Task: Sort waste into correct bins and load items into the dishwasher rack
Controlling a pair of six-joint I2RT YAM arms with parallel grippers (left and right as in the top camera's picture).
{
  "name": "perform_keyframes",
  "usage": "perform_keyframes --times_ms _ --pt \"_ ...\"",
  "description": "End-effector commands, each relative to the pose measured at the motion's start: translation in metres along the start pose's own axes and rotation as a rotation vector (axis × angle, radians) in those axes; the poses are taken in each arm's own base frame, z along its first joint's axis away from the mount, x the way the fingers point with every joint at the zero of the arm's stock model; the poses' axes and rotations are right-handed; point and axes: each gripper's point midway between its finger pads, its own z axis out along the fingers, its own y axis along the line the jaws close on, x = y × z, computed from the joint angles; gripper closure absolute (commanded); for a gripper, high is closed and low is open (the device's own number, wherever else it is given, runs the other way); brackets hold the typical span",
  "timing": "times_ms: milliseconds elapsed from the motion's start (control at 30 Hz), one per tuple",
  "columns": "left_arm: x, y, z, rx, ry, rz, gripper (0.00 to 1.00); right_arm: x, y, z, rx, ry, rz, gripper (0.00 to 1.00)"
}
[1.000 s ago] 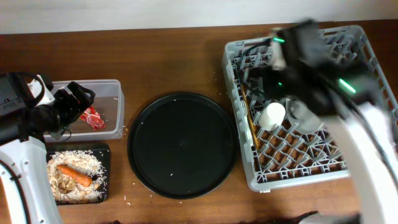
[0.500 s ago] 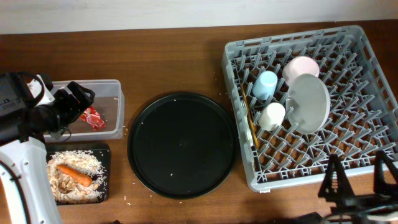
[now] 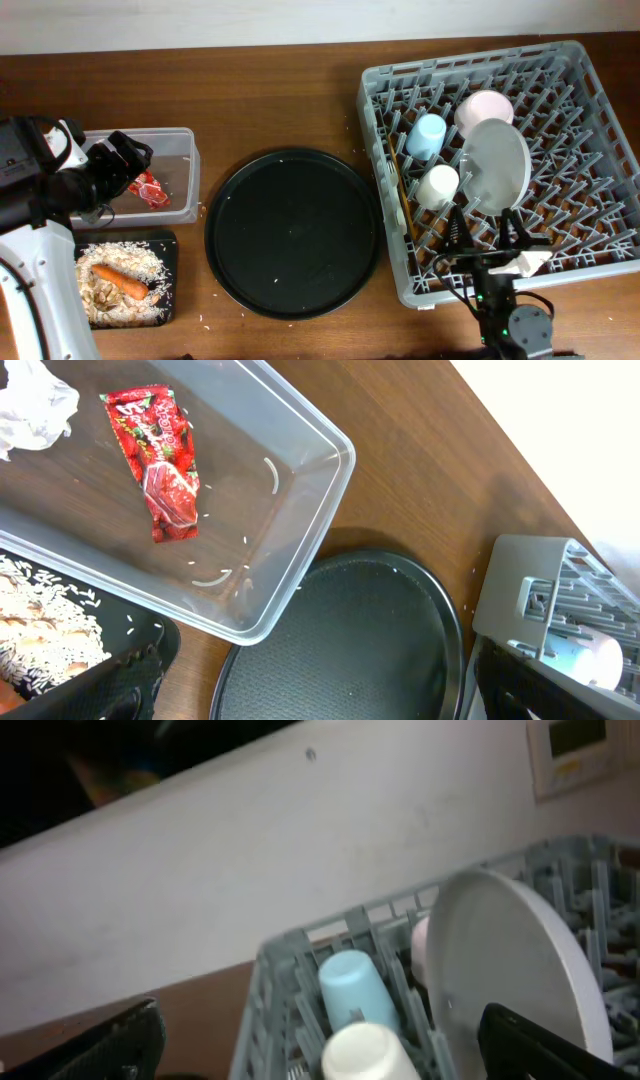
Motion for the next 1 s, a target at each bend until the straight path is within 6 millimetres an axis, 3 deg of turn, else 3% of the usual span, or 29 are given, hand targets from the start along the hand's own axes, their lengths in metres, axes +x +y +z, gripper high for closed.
perform_keyframes --times_ms 0,133,200,333,500,967 --pt "-0.004 -0.004 -0.007 0.011 -0.023 -0.001 0.01 0.014 -0.011 0.001 0.034 0.020 0.001 0.01" --pt "-0.004 -0.004 -0.007 0.011 -0.023 -0.001 0.01 0.038 -0.034 -0.002 0.123 0.118 -0.024 0.01" --pt "-0.004 -0.004 -0.007 0.011 -0.023 -0.001 0.01 0.036 -0.036 -0.002 0.132 0.111 -0.023 0.01" --pt "-0.004 -0.004 -0.007 0.011 -0.023 -0.002 0.01 0.036 -0.036 -0.002 0.132 0.111 -0.035 0.01" --pt "-0.004 -0.004 -0.007 0.011 -0.023 -0.002 0.01 0.048 -0.015 -0.002 -0.033 0.172 -0.436 0.01" --pt "-0.004 -0.004 -0.007 0.011 -0.023 -0.001 0.01 0.048 -0.015 -0.002 -0.036 0.171 -0.474 0.01"
